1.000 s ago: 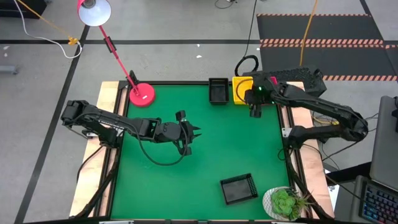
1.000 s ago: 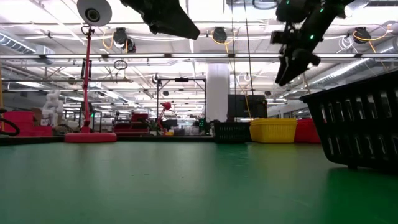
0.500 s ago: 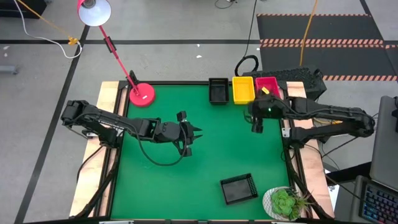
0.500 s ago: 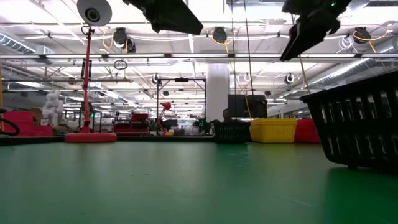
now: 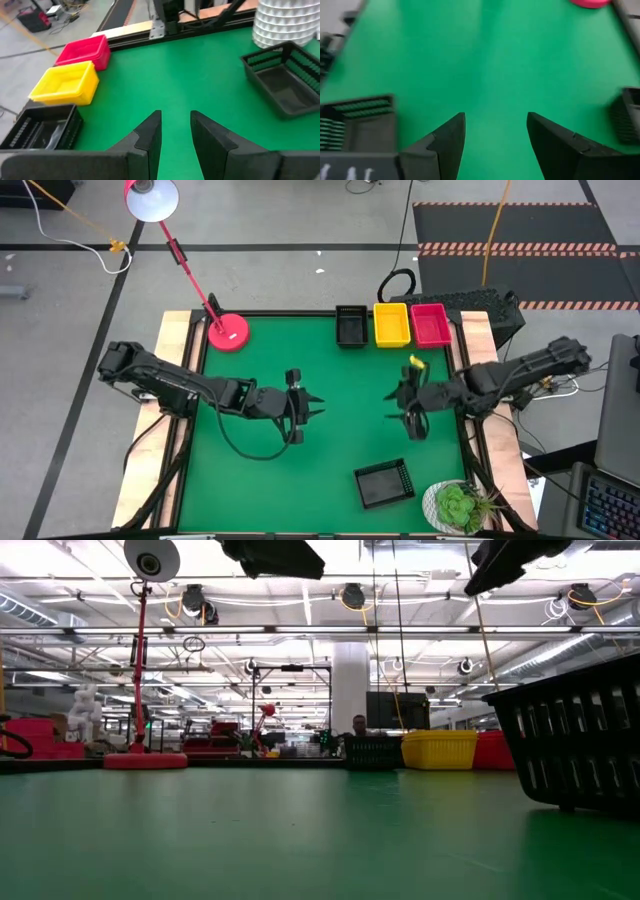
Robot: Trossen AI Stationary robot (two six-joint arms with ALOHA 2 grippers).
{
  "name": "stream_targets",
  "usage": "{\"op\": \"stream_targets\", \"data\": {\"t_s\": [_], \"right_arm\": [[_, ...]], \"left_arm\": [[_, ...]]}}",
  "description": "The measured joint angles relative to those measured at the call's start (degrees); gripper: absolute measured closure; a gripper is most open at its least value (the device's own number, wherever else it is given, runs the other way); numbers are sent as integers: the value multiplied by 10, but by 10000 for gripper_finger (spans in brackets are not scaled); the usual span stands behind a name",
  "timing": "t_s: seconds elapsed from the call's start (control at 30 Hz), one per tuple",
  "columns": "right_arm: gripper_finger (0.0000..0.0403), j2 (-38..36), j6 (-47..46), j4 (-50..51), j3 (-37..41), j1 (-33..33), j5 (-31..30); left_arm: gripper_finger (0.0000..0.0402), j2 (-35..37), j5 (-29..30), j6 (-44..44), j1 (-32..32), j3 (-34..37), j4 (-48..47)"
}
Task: Stack baskets by color
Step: Stack the bottom black bin on the top stacked black bins
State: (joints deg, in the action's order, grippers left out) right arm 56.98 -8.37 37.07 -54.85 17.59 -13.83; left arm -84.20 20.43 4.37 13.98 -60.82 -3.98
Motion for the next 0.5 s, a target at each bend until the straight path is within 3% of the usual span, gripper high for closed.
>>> {"op": "stream_targets", "data": {"t_s": [0.3, 0.5], "right_arm": [[197, 75, -78, -26, 0, 125, -101], [197, 110, -105, -48, 0, 162, -96]], "left_arm": [[295, 0, 0, 33, 52, -27, -4], [294, -8, 1, 11, 107, -35, -3]]}}
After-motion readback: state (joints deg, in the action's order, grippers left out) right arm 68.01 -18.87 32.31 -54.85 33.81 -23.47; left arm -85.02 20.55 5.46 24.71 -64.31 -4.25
